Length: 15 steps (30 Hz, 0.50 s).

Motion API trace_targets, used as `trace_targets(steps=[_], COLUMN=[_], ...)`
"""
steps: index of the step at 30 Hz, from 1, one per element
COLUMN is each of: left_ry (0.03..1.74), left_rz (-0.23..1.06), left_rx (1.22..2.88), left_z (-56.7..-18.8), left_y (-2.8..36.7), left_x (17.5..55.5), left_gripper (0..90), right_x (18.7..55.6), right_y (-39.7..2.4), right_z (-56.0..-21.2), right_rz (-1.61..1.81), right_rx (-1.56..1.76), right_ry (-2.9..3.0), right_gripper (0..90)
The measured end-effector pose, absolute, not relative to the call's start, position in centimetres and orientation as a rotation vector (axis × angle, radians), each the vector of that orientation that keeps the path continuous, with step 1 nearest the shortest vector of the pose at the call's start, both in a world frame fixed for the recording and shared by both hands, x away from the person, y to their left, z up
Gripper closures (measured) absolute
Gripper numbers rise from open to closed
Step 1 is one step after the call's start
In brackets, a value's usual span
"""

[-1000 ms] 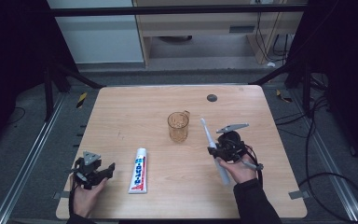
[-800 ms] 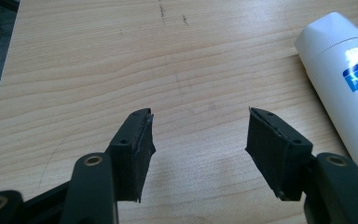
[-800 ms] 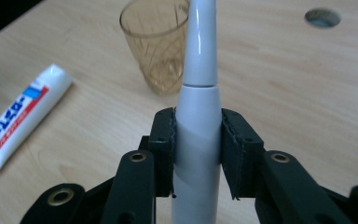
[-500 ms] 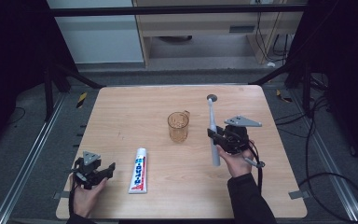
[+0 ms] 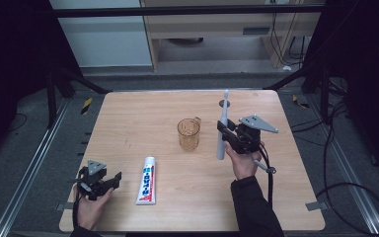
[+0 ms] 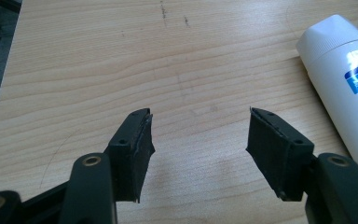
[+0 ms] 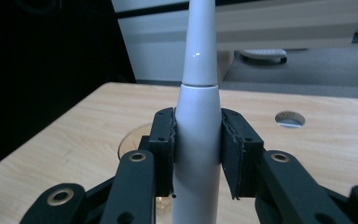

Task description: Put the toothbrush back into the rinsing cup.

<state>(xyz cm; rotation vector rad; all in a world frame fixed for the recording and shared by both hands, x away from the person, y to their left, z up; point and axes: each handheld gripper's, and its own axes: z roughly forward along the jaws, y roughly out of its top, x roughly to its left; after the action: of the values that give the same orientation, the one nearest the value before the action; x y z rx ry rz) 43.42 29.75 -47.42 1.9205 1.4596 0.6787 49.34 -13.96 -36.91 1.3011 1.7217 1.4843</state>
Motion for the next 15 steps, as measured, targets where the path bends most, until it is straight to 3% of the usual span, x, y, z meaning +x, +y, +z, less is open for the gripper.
trace_targets(steps=[15], left_ry=[1.464], left_rz=[0.681], left_rx=[1.912], left_z=[-47.4], left_y=[29.9], left_x=[43.4], left_gripper=[39.4], right_x=[51.5], right_y=[-12.0], right_z=[-35.0], right_rz=[1.553], right_rx=[1.244], right_ry=[1.544], right_gripper=[67.5])
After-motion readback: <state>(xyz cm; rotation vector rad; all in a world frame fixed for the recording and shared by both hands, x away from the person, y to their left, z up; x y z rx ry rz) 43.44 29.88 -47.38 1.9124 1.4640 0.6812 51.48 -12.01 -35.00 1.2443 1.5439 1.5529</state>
